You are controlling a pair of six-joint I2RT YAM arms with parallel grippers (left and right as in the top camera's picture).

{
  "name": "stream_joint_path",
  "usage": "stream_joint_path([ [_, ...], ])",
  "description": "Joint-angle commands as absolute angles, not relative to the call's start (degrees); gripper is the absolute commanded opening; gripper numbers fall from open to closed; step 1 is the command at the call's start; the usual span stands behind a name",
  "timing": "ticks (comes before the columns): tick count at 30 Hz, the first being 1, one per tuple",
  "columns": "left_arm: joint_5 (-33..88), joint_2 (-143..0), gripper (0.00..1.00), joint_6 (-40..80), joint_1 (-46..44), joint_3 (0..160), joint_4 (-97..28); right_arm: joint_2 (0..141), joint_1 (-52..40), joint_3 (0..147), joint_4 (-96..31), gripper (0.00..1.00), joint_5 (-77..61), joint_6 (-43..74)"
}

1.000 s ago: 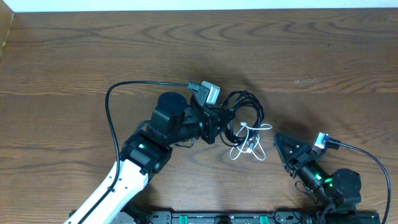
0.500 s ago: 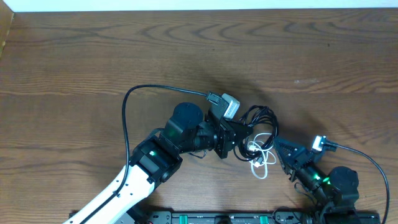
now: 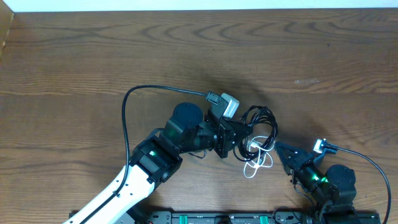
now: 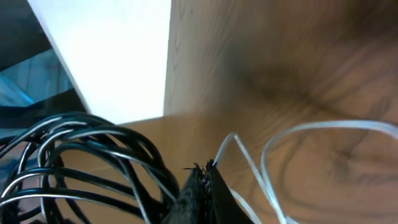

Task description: Untangle cables

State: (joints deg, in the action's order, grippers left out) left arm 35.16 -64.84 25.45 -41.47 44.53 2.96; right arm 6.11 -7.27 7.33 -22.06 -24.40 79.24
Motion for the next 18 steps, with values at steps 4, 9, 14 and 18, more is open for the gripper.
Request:
stream_joint_path([
  [4,22.33,-64.73,0.08,24.93,-41.54,45.32,0.01,5.96,-7.49,7.51,-26.55,0.01,-8.08,64.6],
  [9,15.07,-64.73,0.08,24.93,-41.54,45.32,-4.84,6.07,-7.49,7.51,-26.46,0.01,-0.75,57.56],
  [14,11.97,-64.73,0.08,26.89,-41.56,45.32,-6.79,6.07,-7.51,7.51,-26.41,0.02,1.34,57.14],
  [18,12.4,-64.73,0.08,27.07,-41.56,45.32,-6.26,6.07,-7.51,7.51,-26.35,0.29,-14.72,57.19],
])
